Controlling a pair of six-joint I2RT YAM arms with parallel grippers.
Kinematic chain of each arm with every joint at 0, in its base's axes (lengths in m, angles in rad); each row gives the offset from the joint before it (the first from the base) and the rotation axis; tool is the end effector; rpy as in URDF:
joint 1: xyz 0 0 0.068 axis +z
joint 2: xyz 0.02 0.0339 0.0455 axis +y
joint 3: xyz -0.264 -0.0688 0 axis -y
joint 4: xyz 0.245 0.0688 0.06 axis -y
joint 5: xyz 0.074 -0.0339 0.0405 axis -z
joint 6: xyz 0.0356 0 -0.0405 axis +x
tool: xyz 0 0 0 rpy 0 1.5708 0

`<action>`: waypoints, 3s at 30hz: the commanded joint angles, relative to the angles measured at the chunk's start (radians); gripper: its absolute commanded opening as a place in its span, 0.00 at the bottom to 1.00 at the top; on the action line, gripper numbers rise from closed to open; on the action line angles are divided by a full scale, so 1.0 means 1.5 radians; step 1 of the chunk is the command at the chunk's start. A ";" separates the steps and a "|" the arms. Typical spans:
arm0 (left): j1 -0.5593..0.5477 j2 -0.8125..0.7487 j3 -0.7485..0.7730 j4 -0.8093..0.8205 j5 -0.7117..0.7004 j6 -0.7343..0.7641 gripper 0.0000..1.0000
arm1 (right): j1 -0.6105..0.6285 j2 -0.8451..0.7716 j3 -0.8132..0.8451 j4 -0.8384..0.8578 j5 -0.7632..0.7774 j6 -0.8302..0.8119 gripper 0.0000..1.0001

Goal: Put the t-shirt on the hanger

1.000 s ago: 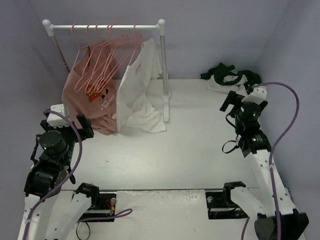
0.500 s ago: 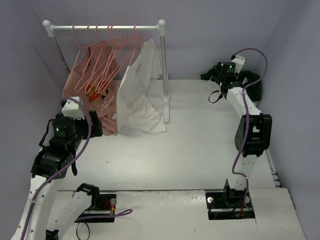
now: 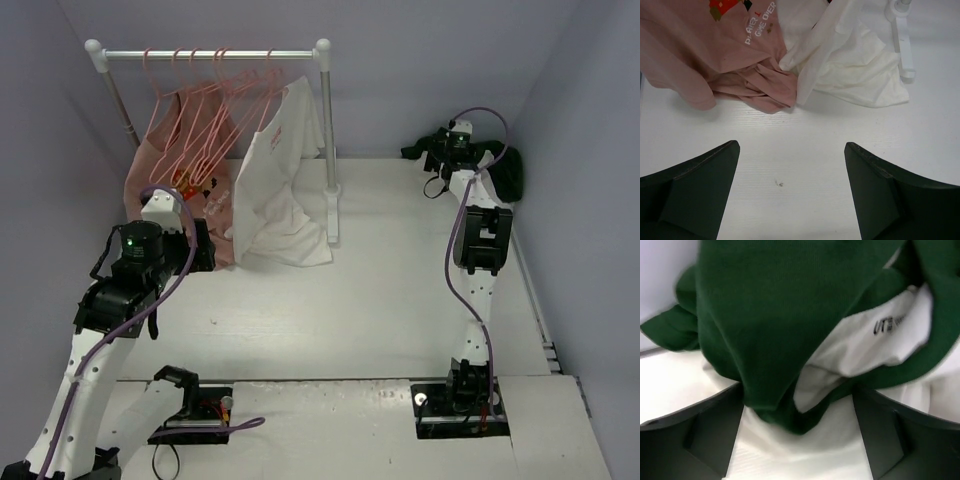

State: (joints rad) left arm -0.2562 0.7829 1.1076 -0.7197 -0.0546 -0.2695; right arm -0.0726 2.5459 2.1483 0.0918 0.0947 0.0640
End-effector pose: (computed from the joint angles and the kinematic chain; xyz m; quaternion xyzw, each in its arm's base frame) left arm 0.1427 -0.0354 0.3926 -0.0207 0.8317 -0.1221 0.5413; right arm 0.5902 -0.0463 0.1891 0.0829 0.8019 -0.0407 0.5903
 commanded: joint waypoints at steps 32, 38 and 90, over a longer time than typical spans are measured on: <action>-0.019 -0.035 -0.023 0.019 0.113 -0.087 0.82 | 0.724 -0.684 -0.764 0.077 0.134 0.178 0.81; -0.037 0.033 -0.030 0.049 0.157 -0.135 0.82 | 0.676 -0.773 -0.758 0.026 0.242 0.111 0.84; -0.209 0.336 0.314 0.012 -0.053 -0.096 0.00 | 0.392 -0.946 -0.683 0.002 0.142 -0.104 0.01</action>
State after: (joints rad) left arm -0.5795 1.4777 1.4638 -0.7147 -0.1126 -0.4438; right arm 0.5228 1.2644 0.9746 0.0221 0.2518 0.0645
